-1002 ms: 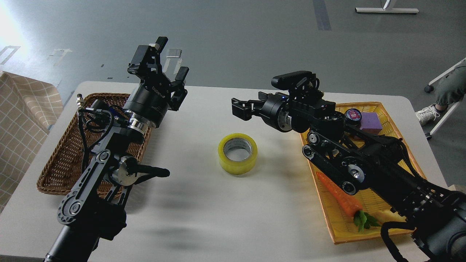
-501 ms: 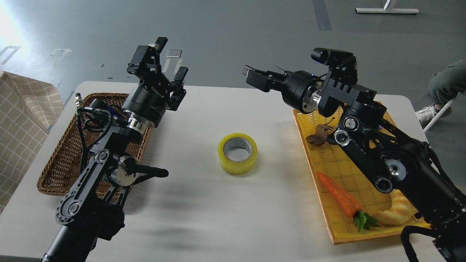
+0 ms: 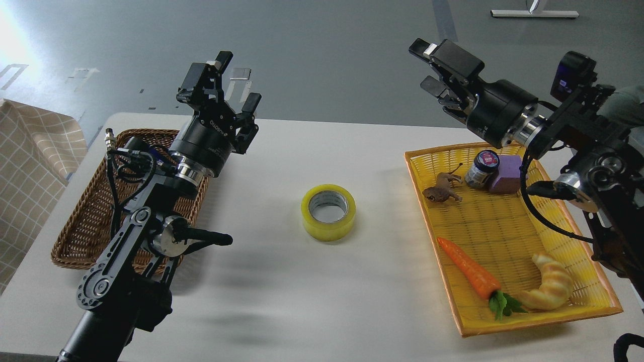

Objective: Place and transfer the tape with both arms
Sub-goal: 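Release the tape on the table and retract the right arm, then reach the left gripper toward the tape roll on the table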

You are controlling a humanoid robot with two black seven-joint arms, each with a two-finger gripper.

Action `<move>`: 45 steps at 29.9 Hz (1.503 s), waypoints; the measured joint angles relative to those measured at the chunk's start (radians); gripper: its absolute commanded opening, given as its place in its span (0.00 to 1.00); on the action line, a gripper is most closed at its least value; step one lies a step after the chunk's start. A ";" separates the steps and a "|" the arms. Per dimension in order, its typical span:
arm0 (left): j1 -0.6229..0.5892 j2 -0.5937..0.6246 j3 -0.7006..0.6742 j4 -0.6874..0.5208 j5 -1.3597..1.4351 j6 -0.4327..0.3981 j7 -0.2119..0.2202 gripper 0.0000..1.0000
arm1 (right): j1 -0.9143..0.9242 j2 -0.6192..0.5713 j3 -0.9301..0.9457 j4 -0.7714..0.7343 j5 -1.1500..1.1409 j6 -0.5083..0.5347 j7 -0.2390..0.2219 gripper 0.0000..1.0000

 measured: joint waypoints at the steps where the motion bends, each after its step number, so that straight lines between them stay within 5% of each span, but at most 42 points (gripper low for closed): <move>1: -0.001 0.002 0.001 0.001 0.001 -0.001 0.000 0.98 | -0.008 0.000 0.021 0.001 0.015 0.016 0.020 1.00; 6: -0.003 0.028 -0.005 0.001 0.000 -0.028 -0.005 0.98 | -0.076 0.013 0.177 0.012 0.078 0.042 0.140 1.00; 12: 0.001 0.031 -0.009 0.004 -0.007 -0.045 -0.030 0.98 | -0.133 0.041 0.279 0.015 0.129 0.044 0.180 1.00; 18: 0.002 0.029 -0.005 0.004 -0.012 -0.045 -0.077 0.98 | -0.179 0.025 0.300 0.008 0.251 0.043 0.184 1.00; 40: -0.031 0.047 0.132 -0.011 0.279 0.067 -0.081 0.98 | -0.228 0.025 0.311 0.013 0.264 0.044 0.184 1.00; 42: -0.032 0.037 0.146 -0.011 0.413 0.121 -0.065 0.98 | -0.228 0.025 0.311 0.014 0.265 0.043 0.184 1.00; 45: -0.037 0.031 0.171 -0.012 0.574 0.196 0.022 0.98 | -0.228 0.025 0.311 0.015 0.266 0.043 0.184 1.00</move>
